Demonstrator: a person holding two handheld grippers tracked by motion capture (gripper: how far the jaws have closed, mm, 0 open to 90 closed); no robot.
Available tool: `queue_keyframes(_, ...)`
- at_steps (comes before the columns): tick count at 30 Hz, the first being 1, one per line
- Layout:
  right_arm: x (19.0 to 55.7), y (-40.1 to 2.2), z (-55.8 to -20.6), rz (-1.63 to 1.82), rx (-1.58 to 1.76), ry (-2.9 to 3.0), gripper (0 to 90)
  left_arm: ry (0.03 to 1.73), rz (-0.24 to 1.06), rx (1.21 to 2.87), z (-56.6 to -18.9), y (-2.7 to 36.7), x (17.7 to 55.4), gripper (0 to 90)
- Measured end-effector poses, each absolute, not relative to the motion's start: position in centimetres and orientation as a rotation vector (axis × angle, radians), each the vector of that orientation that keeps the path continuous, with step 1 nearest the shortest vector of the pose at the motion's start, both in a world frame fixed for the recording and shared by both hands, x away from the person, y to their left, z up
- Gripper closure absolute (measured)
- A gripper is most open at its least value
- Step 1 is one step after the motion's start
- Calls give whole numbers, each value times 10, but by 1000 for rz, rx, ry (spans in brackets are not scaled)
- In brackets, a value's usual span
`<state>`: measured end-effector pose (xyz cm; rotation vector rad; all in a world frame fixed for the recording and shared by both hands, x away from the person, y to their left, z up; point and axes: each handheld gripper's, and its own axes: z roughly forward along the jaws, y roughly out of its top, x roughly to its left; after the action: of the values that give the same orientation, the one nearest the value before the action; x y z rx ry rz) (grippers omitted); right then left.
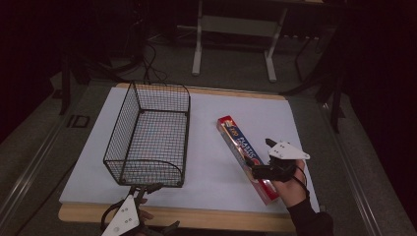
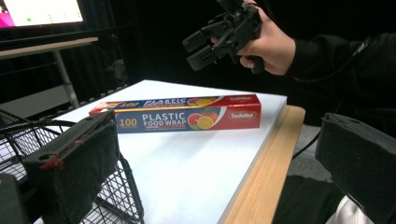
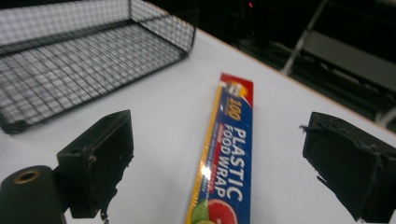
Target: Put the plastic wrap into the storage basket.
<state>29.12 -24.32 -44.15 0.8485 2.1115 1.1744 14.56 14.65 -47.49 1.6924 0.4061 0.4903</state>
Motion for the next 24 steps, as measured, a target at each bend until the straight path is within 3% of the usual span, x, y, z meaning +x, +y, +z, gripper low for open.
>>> queue_keyframes(24,342,-231,-469,968,1187,2335,88,389,482,1713,-476,144,145,2)
